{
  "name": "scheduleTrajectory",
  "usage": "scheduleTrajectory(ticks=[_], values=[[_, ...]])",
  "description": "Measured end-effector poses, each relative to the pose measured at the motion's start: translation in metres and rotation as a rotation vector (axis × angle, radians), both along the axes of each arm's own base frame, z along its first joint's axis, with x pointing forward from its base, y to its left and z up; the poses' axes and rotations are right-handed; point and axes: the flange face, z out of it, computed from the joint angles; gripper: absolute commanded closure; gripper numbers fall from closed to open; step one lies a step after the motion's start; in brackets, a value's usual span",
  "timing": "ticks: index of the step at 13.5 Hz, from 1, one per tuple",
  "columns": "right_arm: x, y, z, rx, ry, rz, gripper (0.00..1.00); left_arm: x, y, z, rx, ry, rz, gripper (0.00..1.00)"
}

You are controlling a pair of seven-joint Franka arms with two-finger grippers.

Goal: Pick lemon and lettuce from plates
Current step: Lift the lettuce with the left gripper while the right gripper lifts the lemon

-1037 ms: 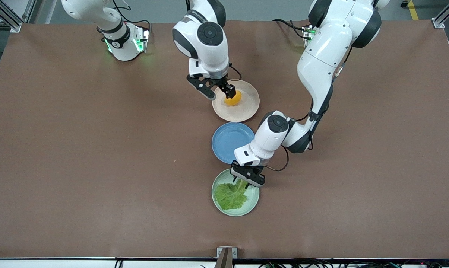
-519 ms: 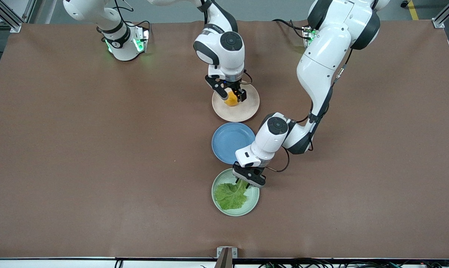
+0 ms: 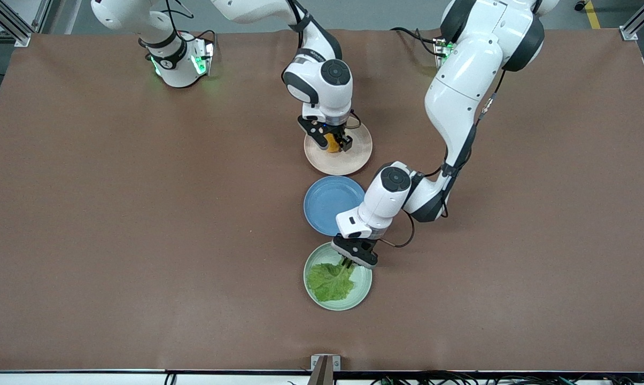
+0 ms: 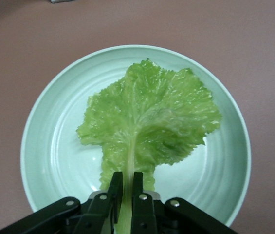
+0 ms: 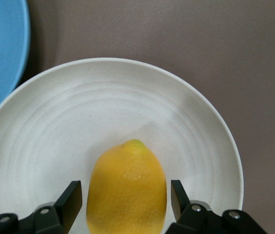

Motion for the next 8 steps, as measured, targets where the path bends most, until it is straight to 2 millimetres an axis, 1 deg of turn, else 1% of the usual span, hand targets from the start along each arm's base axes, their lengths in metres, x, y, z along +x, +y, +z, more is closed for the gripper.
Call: scheduleTrajectory(ticks=[1, 2, 4, 5, 6, 7, 8], values=[[0.000, 0.000, -0.004, -0.005, 0.000, 0.002, 0.90, 0.001, 0.000, 0.000, 0.009, -0.007, -0.008, 0.97], [-0.001, -0.001, -0.009, -0.010, 0.002, 0.003, 0.99, 0.001, 0.001, 0.001, 0.013, -0.011, -0.012, 0.97], [0.002, -0.001, -0.008, -0.014, 0.002, -0.003, 1.00, 0.004, 0.002, 0.004, 0.015, -0.022, -0.013, 1.00], [0.006, -0.003, -0.006, -0.024, 0.003, 0.004, 1.00, 0.007, 0.003, 0.008, 0.015, -0.031, -0.011, 1.00], [0.015, -0.008, 0.003, -0.041, 0.010, 0.034, 1.00, 0.010, 0.004, 0.014, 0.012, -0.042, -0.008, 1.00], [0.032, -0.016, 0.023, -0.052, 0.019, 0.087, 1.00, 0.014, 0.005, 0.022, 0.006, -0.056, -0.005, 1.00], [0.055, -0.030, 0.051, -0.051, 0.024, 0.144, 1.00, 0.018, 0.005, 0.033, -0.001, -0.070, -0.001, 1.00]])
